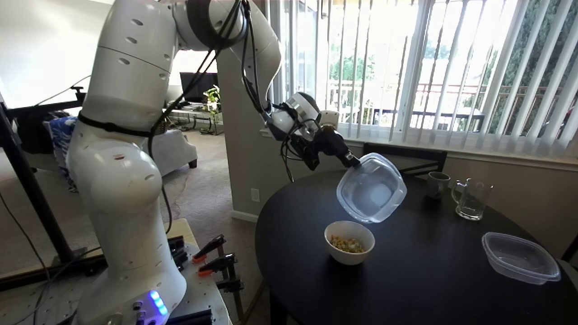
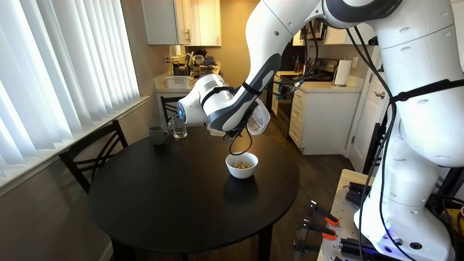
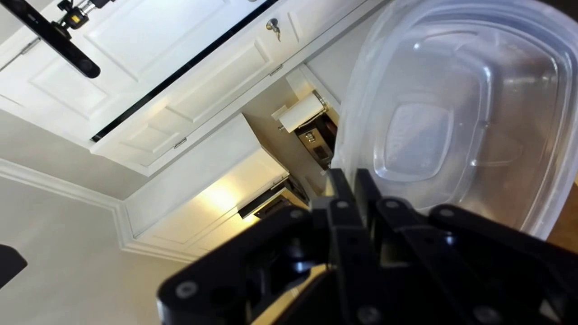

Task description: Pour the contents into the white bowl

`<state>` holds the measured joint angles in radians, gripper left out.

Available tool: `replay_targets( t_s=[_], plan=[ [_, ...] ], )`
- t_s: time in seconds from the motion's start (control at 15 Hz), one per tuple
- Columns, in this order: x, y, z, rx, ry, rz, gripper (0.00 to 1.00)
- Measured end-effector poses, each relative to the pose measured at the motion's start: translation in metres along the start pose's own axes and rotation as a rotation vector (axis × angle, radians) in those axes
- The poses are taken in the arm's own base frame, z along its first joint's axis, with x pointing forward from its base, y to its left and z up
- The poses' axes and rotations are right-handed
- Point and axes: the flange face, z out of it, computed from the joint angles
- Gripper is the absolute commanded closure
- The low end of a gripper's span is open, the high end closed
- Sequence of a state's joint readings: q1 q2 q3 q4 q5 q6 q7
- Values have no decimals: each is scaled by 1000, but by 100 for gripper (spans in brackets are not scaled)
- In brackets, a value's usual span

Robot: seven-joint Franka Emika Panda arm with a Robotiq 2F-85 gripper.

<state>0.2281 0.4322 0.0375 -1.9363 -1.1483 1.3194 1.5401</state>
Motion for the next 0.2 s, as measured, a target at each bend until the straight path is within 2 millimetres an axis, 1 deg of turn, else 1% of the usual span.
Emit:
replay_targets(
  t_s=[0.2],
  plan=[
    [3,2,-4,-20,10,7,96]
  ],
)
